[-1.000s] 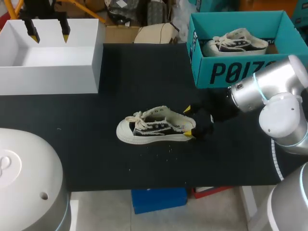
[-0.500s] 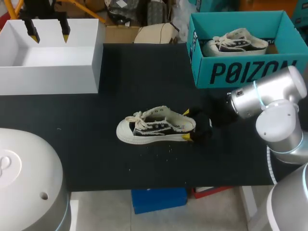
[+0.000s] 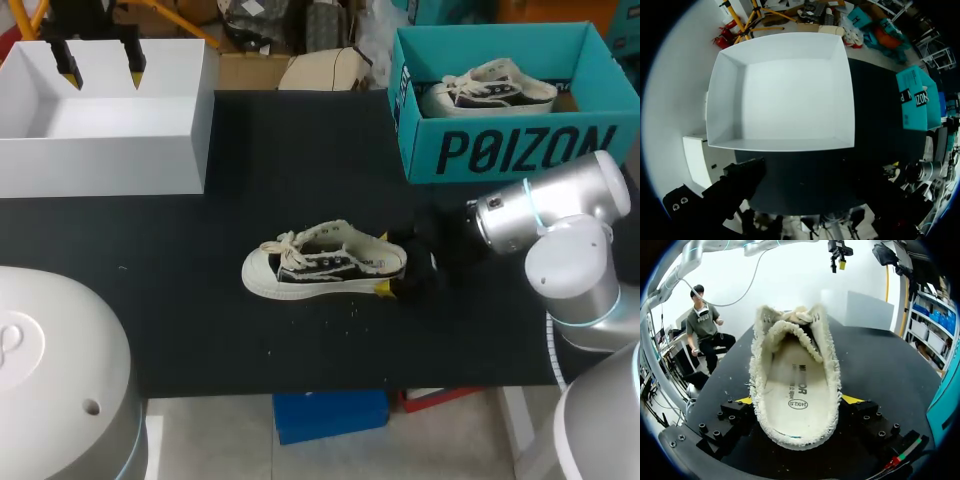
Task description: Take the shoe out of the shoebox, open the shoe tongue, remove and reinsert the insole, then place the shoe into the shoebox
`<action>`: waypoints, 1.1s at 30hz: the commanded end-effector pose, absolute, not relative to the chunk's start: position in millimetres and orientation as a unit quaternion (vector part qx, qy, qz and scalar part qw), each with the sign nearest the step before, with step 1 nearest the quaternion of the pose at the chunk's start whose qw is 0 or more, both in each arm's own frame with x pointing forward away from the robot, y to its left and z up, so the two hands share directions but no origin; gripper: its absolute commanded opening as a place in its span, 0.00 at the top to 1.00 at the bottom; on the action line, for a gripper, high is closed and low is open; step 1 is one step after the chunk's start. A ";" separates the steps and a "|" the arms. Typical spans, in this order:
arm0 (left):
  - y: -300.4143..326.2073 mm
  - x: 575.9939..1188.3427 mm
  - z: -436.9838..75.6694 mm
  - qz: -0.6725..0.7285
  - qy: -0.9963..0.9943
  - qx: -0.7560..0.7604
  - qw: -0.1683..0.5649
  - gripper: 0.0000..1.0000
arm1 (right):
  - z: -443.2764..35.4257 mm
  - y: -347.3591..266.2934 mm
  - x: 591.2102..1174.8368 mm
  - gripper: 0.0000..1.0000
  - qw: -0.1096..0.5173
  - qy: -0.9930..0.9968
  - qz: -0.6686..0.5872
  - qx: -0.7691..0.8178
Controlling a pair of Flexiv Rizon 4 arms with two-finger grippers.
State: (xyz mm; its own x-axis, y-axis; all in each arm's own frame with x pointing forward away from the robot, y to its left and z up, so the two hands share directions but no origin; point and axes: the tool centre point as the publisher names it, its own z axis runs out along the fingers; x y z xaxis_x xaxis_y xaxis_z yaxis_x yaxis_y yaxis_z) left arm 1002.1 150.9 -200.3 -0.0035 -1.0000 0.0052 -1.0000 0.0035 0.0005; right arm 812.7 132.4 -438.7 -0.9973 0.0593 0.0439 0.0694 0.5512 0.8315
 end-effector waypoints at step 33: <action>27.8 901.5 -185.4 0.034 -0.689 0.722 -0.059 0.00 | -445.1 134.8 812.8 1.00 0.001 -0.867 -0.497 -0.031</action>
State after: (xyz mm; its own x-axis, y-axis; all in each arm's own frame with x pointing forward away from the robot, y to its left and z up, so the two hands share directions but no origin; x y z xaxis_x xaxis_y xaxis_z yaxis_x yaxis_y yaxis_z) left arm 920.5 33.8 -183.7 0.0577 -0.9973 -0.0449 -0.9971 -0.0554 -0.0520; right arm 813.6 133.6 -440.8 -0.9981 0.0513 0.0327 0.0541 0.5023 0.8630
